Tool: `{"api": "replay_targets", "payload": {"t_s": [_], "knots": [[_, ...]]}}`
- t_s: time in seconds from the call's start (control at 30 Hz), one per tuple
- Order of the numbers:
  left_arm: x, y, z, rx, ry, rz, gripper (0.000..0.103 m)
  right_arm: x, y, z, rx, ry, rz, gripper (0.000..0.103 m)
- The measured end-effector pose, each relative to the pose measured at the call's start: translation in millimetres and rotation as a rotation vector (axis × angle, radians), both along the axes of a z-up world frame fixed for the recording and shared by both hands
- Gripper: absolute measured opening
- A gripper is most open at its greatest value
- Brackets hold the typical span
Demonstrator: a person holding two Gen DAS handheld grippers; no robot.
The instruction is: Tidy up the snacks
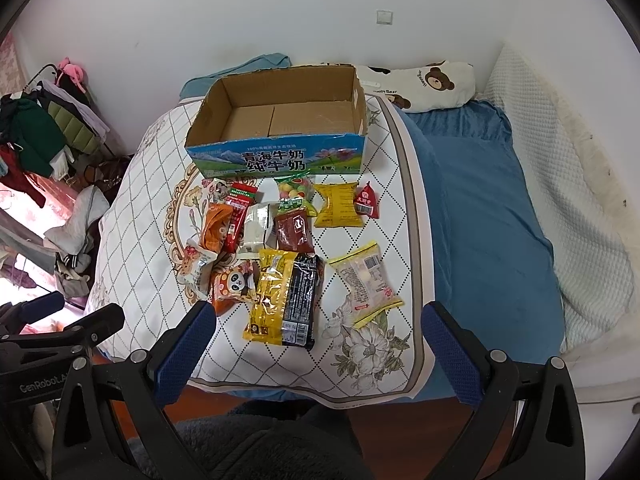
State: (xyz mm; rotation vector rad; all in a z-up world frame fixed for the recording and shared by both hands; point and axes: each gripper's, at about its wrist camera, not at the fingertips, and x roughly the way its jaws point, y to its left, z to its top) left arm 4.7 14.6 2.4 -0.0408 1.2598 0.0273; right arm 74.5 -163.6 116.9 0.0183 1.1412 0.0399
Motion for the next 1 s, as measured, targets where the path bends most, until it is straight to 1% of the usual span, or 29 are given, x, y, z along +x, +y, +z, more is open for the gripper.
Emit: {"api": "replay_targets", "payload": {"t_s": [1.0], "knots": [[3, 3, 0, -0.002, 0.002, 0.004, 0.103, 21, 4, -2, -0.001, 0.013, 0.014, 0.103]]}}
